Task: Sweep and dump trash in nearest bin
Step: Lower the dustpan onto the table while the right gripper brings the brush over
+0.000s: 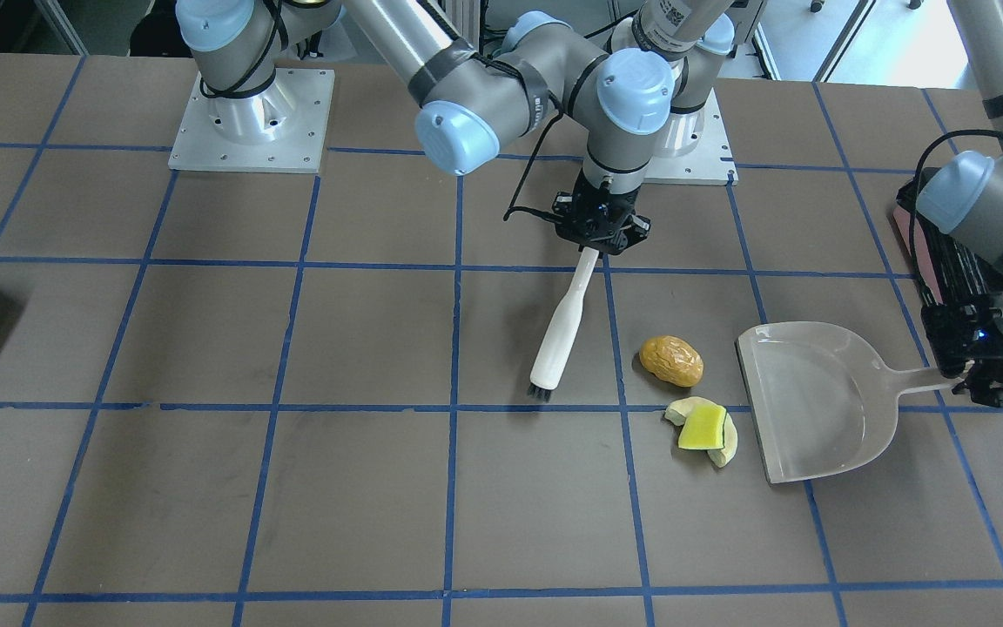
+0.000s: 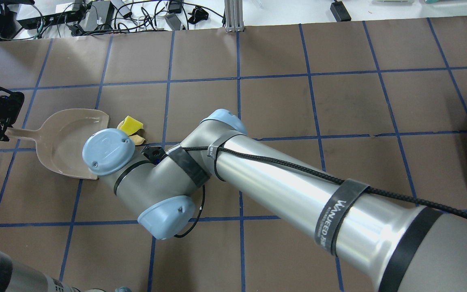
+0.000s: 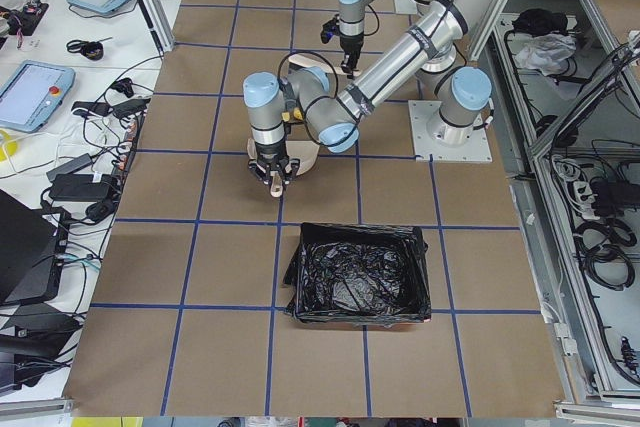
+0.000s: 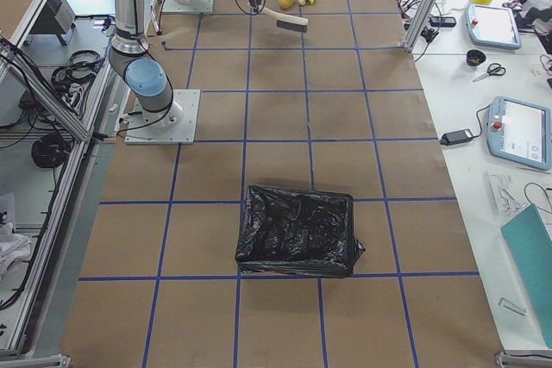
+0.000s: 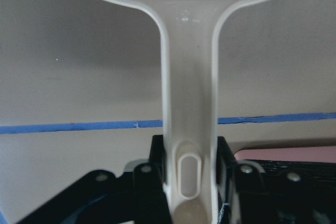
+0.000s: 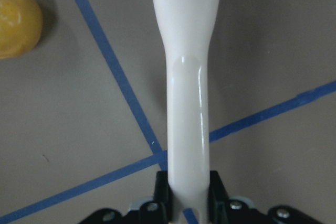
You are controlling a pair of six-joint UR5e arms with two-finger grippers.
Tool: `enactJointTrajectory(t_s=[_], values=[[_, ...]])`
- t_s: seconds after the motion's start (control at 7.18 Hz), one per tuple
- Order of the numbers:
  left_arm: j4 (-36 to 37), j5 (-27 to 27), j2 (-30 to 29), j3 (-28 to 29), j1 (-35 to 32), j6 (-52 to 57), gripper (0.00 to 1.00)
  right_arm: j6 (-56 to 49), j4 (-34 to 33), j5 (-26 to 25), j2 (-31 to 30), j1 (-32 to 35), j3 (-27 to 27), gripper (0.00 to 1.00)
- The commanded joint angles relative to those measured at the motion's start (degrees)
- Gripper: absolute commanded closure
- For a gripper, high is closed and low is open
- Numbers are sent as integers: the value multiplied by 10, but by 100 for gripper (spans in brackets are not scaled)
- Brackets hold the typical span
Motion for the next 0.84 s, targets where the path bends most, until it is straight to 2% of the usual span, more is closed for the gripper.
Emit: enactJointTrajectory(t_s=[0.0, 0.7], values=[[2, 3, -10, -2, -2, -12, 100, 119, -1, 1, 12, 30, -27, 100], [9, 4, -18, -1, -5, -12, 100, 176, -4, 1, 88, 60, -130, 100]])
